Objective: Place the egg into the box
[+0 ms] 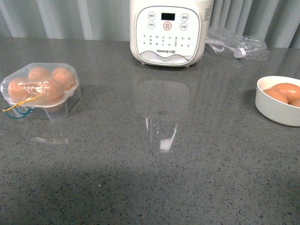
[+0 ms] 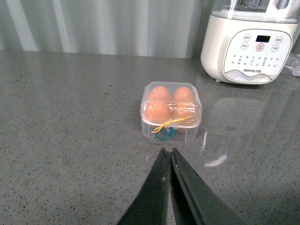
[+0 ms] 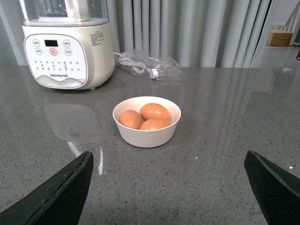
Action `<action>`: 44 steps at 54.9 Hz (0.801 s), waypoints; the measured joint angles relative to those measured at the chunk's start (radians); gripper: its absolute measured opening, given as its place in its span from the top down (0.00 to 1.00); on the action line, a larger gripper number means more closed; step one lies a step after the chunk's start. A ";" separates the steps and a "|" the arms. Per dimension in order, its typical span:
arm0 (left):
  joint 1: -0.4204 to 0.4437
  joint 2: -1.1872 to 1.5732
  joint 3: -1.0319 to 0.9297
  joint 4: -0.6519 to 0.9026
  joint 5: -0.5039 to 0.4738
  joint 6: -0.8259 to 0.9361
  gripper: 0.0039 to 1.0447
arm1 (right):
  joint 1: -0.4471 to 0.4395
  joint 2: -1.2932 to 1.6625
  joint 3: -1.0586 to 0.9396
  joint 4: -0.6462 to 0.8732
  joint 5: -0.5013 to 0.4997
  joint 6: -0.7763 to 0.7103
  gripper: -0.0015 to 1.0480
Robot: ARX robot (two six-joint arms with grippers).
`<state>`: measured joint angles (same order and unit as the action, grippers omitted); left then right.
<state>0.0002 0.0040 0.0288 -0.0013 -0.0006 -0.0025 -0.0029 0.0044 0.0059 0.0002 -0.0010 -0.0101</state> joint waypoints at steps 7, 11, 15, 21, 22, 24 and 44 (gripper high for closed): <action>0.000 0.000 0.000 0.000 0.000 0.000 0.64 | 0.000 0.000 0.000 0.000 0.000 0.000 0.07; 0.000 0.000 0.000 0.000 0.000 0.000 0.54 | 0.000 0.000 0.000 0.000 0.000 0.000 0.07; 0.000 0.000 0.000 0.000 0.000 0.000 0.43 | 0.000 0.000 0.000 0.000 0.000 0.000 0.07; 0.000 0.000 0.000 0.000 0.000 0.000 0.19 | 0.000 0.000 0.000 0.000 0.000 0.000 0.07; 0.000 0.000 0.000 0.000 0.000 0.000 0.16 | 0.000 0.000 0.000 0.000 0.000 0.000 0.07; 0.000 0.000 0.000 0.000 0.000 0.000 0.07 | 0.000 0.000 0.000 0.000 0.000 0.000 0.07; 0.000 0.000 0.000 0.000 0.000 0.000 0.06 | 0.000 0.000 0.000 0.000 0.000 0.000 0.07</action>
<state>0.0002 0.0040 0.0288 -0.0013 -0.0006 -0.0021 -0.0029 0.0044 0.0059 0.0006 -0.0010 -0.0097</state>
